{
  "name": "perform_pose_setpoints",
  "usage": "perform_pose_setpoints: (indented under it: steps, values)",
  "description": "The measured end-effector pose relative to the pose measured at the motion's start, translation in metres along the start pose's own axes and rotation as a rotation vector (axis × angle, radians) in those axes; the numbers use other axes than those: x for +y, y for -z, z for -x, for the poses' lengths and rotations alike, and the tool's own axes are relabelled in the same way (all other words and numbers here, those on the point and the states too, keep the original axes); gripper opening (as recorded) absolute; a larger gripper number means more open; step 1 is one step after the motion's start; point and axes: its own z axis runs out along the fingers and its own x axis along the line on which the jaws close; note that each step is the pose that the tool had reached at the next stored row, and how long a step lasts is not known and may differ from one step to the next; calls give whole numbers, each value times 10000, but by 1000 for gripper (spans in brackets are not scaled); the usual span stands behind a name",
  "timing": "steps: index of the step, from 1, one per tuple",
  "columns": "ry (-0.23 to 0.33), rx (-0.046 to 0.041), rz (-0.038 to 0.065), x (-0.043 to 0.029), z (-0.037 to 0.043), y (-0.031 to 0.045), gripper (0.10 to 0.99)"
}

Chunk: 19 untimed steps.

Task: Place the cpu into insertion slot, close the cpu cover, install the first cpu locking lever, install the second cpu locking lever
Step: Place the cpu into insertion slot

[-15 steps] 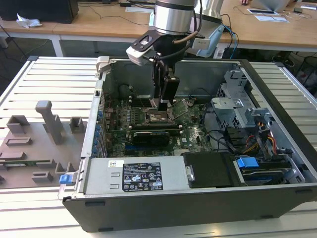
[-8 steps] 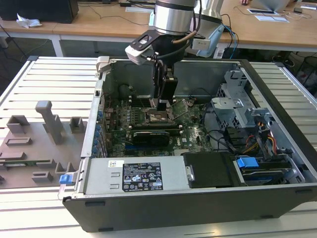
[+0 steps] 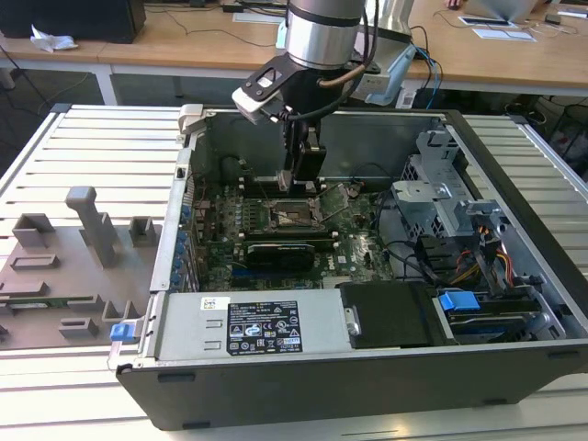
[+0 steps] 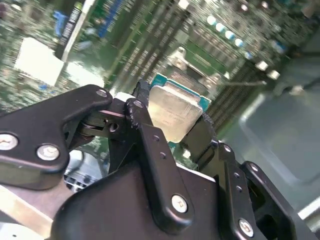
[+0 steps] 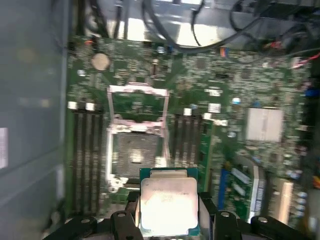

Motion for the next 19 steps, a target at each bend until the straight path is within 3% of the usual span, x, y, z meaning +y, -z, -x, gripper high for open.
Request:
perform_pose_setpoints:
  steps: [4, 11, 19]
  values:
    - [-36, 10, 1, 0, 0, 0, 545]
    - [-877, 78, -5, 0, 0, -5, 545]
    - [-906, 81, -5, 1, 0, -12, 545]
